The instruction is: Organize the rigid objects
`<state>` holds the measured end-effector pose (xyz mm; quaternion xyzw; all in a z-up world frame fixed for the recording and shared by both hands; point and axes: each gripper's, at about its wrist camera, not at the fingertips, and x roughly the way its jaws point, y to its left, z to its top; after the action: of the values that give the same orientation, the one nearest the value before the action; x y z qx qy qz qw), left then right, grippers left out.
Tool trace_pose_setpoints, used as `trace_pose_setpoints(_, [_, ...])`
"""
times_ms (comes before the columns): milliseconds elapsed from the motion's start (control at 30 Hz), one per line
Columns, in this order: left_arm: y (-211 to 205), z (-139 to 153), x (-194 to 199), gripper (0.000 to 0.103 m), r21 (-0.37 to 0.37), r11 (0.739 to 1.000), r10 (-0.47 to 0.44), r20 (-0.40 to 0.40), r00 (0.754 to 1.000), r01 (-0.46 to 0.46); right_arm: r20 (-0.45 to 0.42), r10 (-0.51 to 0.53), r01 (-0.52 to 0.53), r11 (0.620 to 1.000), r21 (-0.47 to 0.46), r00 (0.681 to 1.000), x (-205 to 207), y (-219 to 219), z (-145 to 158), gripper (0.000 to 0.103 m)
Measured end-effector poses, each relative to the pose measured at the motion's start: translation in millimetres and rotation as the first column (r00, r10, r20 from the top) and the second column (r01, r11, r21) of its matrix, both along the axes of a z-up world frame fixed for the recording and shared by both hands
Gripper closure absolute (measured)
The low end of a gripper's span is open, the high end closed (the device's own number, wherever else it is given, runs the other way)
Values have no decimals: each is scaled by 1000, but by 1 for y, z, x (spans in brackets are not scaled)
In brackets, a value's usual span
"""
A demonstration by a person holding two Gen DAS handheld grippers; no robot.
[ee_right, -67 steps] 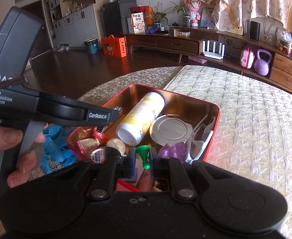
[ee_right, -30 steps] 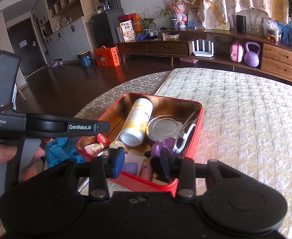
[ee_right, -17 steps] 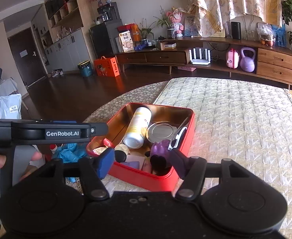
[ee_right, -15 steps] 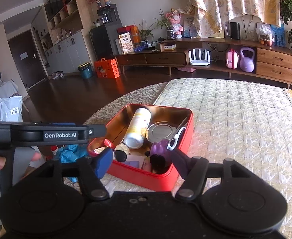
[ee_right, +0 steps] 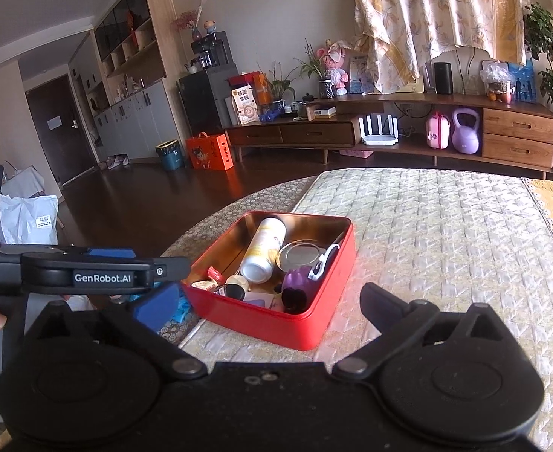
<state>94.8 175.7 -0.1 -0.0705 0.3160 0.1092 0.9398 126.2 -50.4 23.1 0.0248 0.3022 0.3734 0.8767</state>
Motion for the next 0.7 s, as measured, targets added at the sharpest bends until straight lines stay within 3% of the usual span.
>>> trace_pose_setpoints(167, [-9,2,-10,15,0,1000,-19,-4,1000,19,2,-17,17,999,28,1000,-7,-14,3,0])
trace_pose_setpoints(267, [-13,4,-16,1,-18,999,-30,4,1000,30,3,-25,25,999,43,1000,-12,-22,5,0])
trace_pose_setpoints(700, [-41,12,-34,0,35,999,-38,24,999,37,-6,-51,52,997,63,999,-28,-41,4,0])
